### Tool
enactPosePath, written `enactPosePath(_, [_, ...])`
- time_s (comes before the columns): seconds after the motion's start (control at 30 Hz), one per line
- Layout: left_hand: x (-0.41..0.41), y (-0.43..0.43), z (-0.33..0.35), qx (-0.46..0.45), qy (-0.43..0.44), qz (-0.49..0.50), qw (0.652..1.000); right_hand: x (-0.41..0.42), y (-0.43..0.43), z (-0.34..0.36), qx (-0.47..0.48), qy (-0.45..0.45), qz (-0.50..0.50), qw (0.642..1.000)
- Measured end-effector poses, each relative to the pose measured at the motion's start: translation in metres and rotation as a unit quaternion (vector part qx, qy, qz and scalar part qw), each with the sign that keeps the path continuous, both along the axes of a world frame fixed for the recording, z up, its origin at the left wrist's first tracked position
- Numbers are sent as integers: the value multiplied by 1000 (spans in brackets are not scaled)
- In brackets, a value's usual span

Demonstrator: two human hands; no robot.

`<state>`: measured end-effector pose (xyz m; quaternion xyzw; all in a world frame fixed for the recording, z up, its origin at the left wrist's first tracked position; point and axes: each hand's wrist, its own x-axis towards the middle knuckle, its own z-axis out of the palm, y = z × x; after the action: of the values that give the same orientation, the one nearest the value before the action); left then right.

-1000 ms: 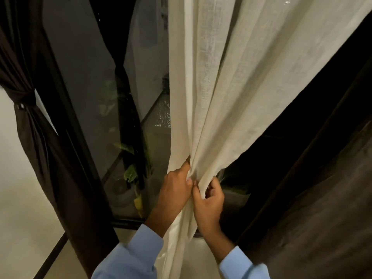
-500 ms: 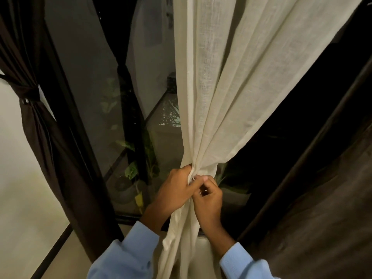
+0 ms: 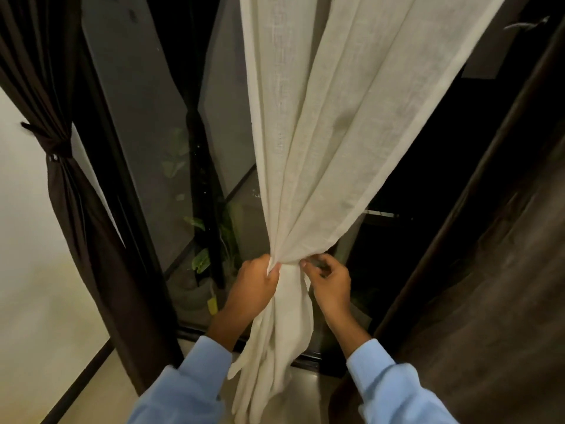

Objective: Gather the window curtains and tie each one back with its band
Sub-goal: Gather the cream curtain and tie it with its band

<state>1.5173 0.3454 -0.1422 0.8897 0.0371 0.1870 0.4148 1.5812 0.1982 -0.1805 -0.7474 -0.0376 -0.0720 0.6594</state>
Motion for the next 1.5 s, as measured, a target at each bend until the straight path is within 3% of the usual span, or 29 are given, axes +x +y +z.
enactPosePath(0.1, [-3,-19,-3,-21,4,-9,1000,-12,-1,3,8,-20,-8,1000])
enactPosePath(0.23, [-5,-41,-3,-13,26,15,999,-54,-3,-7,60,-88,-92,990])
enactPosePath(0.37, [-5,-51,1,32,9,27,999,-70,-6,-4,48,-100,36,993])
enactPosePath(0.5, [-13,-54,7,42,-1,-46,998,-63,-11,3,-21,-102,86,991])
enactPosePath(0.63, [-21,-49,16,-63,50,-135,988,-54,-24,4,-33,-85,166,982])
enactPosePath(0.73, [-22,-48,21,-152,101,-108,977,-51,-27,5,-8,-73,180,981])
enactPosePath(0.9, [-17,-47,33,-106,108,-95,984,-50,-20,6,-3,-97,181,979])
enactPosePath(1.07, [-8,-56,50,-48,151,-104,982,-56,-8,2,-37,-111,90,989])
enactPosePath(1.3, [3,-70,44,113,48,69,990,-64,-3,-2,6,-75,30,997])
enactPosePath(1.4, [3,-68,47,133,-23,82,987,-62,2,-7,-10,-47,26,999])
enactPosePath(1.5, [4,-66,45,155,-5,85,984,-60,5,-19,-65,-34,26,997])
